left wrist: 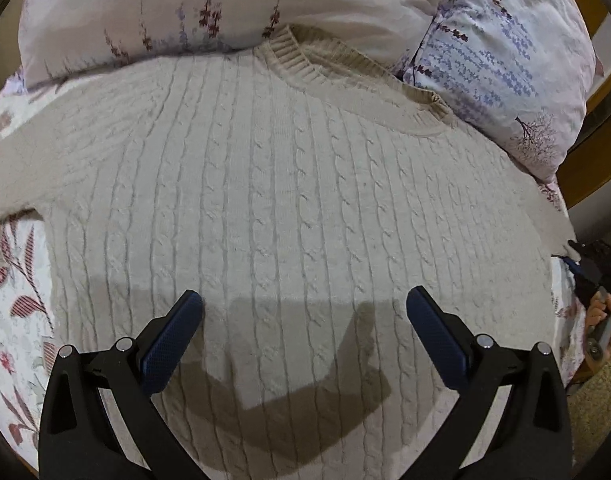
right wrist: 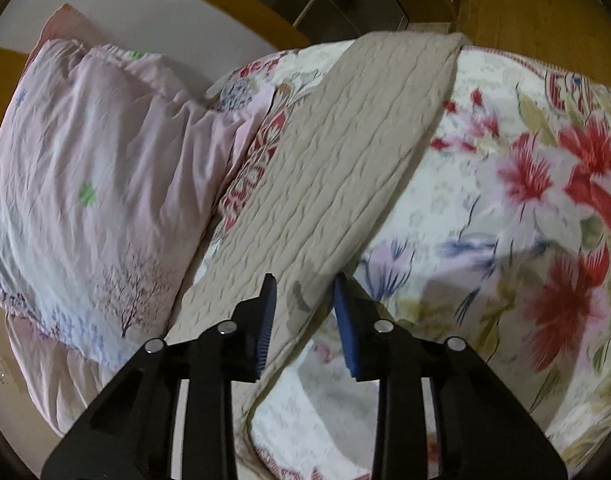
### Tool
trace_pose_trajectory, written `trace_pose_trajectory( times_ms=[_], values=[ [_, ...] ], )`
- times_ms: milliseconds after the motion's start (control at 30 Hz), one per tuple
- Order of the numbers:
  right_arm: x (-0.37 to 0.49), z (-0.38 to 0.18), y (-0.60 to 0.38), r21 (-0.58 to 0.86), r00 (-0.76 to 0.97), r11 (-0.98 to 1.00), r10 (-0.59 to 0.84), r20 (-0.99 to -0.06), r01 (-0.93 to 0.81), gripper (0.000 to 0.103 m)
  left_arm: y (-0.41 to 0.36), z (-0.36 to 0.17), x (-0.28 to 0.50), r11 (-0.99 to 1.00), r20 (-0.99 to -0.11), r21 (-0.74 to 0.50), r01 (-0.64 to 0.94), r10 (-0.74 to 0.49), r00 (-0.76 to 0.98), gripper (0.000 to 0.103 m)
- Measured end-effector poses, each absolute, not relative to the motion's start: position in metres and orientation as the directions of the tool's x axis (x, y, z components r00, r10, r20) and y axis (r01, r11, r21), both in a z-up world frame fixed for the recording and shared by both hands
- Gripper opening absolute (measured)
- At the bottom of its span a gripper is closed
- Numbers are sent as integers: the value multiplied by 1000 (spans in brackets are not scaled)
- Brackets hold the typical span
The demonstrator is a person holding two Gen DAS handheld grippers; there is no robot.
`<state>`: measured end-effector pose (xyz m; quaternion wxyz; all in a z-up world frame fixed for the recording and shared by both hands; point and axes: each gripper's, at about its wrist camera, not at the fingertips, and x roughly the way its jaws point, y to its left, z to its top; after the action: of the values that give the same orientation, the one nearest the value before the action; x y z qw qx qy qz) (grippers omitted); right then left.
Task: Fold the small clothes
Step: 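Grasp the cuff of a sweater sleeve with the right gripper, then fold the held sleeve across the sweater body, then open the right gripper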
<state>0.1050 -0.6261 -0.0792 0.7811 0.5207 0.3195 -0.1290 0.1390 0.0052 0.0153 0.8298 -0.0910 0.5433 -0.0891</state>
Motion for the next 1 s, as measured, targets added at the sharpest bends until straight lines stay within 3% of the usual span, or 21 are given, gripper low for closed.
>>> trace_pose_trajectory(
  times_ms=[333, 667, 1000],
  values=[
    [106, -77, -629, 682, 755, 479, 58, -653, 553, 11, 19, 18, 139, 948, -874, -317, -1, -292, 388, 102],
    [108, -29, -608, 639, 814, 628, 15, -580, 444, 9, 21, 23, 133, 946, -865, -324, -3, -296, 405, 102],
    [114, 30, -513, 568, 867, 809, 168, -469, 151, 9, 21, 35, 130, 940, -842, -341, 8, -310, 442, 102]
  ],
)
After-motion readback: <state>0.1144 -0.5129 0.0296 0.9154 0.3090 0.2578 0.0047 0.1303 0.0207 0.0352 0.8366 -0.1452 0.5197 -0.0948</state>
